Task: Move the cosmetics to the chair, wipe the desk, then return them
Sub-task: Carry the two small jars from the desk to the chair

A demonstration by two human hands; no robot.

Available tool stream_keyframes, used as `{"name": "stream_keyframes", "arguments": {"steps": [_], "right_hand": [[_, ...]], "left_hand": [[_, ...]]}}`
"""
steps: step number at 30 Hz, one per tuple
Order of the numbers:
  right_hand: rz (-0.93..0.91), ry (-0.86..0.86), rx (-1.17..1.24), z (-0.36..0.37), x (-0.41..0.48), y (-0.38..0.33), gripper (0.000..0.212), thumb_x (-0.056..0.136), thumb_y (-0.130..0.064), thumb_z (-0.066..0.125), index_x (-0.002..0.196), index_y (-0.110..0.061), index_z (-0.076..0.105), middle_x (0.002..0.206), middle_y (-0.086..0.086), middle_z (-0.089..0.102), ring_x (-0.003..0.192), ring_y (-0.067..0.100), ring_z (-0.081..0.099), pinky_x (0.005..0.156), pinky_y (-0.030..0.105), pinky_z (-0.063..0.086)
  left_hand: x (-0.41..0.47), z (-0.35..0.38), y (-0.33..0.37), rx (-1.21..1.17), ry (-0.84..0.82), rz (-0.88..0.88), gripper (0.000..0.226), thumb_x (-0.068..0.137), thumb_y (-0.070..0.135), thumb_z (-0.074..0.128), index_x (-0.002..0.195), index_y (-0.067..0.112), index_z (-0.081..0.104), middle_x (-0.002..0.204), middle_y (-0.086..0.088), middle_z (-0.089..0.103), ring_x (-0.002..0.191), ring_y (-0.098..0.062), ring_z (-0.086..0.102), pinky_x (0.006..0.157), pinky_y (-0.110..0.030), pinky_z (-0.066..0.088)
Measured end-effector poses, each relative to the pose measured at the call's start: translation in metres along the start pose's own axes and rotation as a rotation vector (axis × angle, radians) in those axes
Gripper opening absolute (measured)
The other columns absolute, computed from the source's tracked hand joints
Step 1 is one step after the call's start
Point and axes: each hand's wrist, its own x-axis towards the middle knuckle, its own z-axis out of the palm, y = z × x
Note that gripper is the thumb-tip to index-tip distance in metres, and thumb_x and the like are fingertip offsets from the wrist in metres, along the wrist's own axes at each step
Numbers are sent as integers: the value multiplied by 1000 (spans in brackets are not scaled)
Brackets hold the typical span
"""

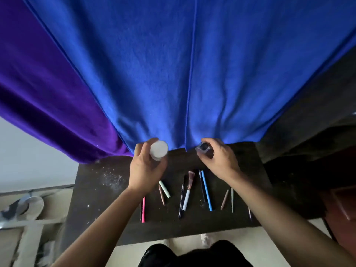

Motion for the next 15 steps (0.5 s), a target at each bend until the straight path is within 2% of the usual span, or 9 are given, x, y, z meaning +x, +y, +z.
{"name": "stream_keyframes", "arguments": {"steps": [3,5,7,11,13,15], "right_hand": [[84,137,33,-32,-33,-9,40,80,-32,80,117,-24,67,106,-4,68,90,18,68,82,37,56],[156,245,38,-48,-72,-12,42,79,-29,80,119,-25,67,106,-5,67,87,16,68,82,37,57],[244,368,51,-62,-120,-14,45,80,-27,81,123,-24,67,107,-5,67,86,12,68,81,33,57],[481,508,29,-100,-224,-11,46,83,-34,78,126,-28,64,112,-10,66,91,5,65,82,29,57],[536,605,-15,-127,-278,-9,44,85,-36,76,127,-30,63,113,-12,66,95,5,64,81,29,57],[587,741,-68,-155,-331,-9,43,86,-39,75,126,-31,63,111,-15,64,96,4,63,77,26,56]], "left_hand": [[-3,-8,18,-62,-9,137,52,77,36,78,123,35,54,116,20,51,101,-5,58,79,-27,52],[-9,-5,27,-123,-73,201,52,77,42,73,124,36,51,114,23,52,100,-14,62,79,-34,54],[-21,5,42,-184,-162,259,53,76,46,72,124,36,49,113,21,55,103,-16,63,83,-41,55],[-65,34,96,-327,-353,356,55,76,44,75,124,37,49,113,18,59,109,-14,63,92,-43,53],[-94,48,132,-401,-446,419,54,77,42,76,125,35,52,117,9,63,111,-17,64,92,-46,53],[-128,60,171,-445,-515,505,54,77,41,76,126,35,53,118,7,64,111,-16,64,93,-45,53]]}}
